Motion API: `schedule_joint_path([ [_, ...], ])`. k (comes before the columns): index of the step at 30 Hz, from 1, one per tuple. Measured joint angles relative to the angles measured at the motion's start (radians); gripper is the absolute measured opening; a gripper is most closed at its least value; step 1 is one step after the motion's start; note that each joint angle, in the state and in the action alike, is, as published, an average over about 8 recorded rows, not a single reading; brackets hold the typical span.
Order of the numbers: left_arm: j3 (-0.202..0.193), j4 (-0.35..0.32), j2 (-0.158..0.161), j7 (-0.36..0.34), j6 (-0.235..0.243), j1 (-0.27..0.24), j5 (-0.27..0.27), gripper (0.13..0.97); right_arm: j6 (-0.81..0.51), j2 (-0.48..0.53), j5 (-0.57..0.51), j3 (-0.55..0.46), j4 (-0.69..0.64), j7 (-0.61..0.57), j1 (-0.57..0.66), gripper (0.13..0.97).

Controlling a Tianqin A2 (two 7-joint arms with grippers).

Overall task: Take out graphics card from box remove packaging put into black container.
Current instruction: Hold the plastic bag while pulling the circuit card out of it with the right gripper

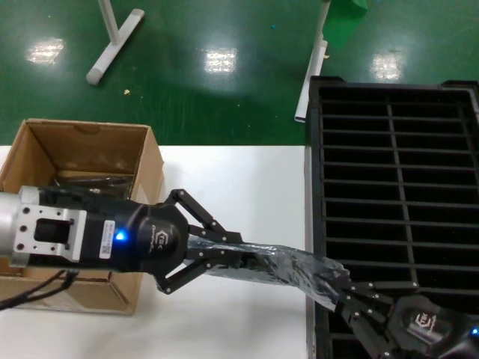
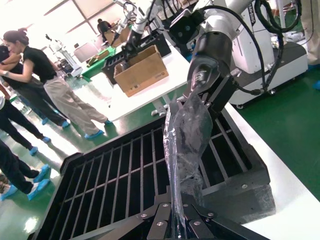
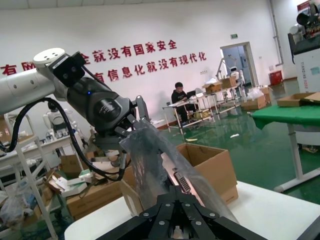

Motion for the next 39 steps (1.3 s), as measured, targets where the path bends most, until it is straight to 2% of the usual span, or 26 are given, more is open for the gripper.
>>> schedule_joint_path([
  [7, -0.005, -0.027, -0.016, -0.019, 0.010, -0.004, -0.009, 0.142, 0.004, -0.005, 0.007, -0.004, 0.002, 0.012, 0.009, 0.147],
  [12, -0.010, -0.038, -0.016, -0.019, 0.012, -0.003, -0.019, 0.142, 0.007, -0.011, 0.010, -0.009, 0.002, 0.021, 0.013, 0.147],
  [30, -0.012, 0.033, 0.049, 0.107, 0.021, -0.015, -0.041, 0.142, 0.017, 0.006, 0.003, -0.018, 0.031, 0.044, -0.015, 0.147],
  [39, -0.017, 0.040, 0.052, 0.117, 0.024, -0.010, -0.052, 0.142, 0.016, 0.007, -0.009, -0.022, 0.025, 0.021, -0.015, 0.151],
])
